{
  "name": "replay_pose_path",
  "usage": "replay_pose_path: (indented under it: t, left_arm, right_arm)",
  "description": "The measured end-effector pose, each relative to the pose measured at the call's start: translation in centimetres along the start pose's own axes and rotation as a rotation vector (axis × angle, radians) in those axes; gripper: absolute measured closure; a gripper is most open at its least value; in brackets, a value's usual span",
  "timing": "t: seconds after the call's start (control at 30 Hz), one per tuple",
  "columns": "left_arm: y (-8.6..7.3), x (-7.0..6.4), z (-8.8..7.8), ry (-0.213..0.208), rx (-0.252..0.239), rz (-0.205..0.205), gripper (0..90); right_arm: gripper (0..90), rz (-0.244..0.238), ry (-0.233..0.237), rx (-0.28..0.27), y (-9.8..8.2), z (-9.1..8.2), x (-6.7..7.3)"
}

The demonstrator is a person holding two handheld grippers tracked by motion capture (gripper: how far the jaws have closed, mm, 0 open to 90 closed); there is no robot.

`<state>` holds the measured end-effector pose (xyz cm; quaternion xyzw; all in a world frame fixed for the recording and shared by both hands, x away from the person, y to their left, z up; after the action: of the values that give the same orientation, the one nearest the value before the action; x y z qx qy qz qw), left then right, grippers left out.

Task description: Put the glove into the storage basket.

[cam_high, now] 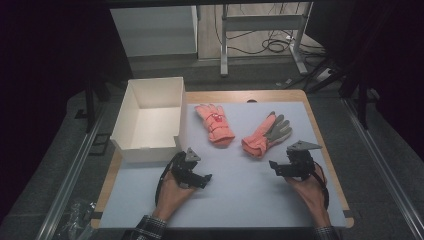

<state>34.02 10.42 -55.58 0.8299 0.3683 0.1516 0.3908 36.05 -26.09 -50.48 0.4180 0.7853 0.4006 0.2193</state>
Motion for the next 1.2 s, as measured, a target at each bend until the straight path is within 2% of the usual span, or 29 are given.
replay_pose_path:
  t: [0.17, 0.37, 0.53, 0.73, 0.9, 1.07, 1.2]
  left_arm:
    - [0.0, 0.0, 0.0, 0.0, 0.0, 0.0, 0.8]
    - [0.0, 0.0, 0.0, 0.0, 0.0, -0.001, 0.8]
    - [0.0, 0.0, 0.0, 0.0, 0.0, -0.002, 0.8]
    - [0.0, 0.0, 0.0, -0.001, -0.001, -0.004, 0.8]
    - [0.0, 0.0, 0.0, -0.001, 0.002, 0.001, 0.8]
    - [0.0, 0.0, 0.0, -0.002, 0.003, 0.001, 0.8]
    - [0.0, 0.0, 0.0, -0.002, 0.003, 0.0, 0.8]
  right_arm:
    - [19.8, 0.031, -0.007, -0.017, 1.0, 0.4, -0.6]
    - [22.5, 0.028, -0.025, -0.015, 2.4, 1.1, -1.3]
    - [29.2, 0.015, -0.052, -0.02, 3.9, 1.9, -1.9]
    - [35.6, 0.031, -0.073, -0.012, 5.6, 3.0, -3.0]
    - [42.4, 0.043, -0.116, -0.006, 6.8, 4.0, -4.2]
    - [51.1, 0.071, -0.14, 0.006, 7.5, 5.1, -5.3]
    - [51.3, 0.096, -0.148, 0.031, 7.5, 6.4, -6.0]
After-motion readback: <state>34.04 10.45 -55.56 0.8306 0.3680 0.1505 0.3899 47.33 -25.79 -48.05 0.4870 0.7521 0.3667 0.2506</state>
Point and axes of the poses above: each handheld gripper's, and its own axes: z roughly forward along the jaws, y roughly out of its top, x roughly to its left, the point moved 1 cm from there along z, roughly forward along the jaws, and after that the axes turned 6 degrees about -x, right-handed, at the moved point
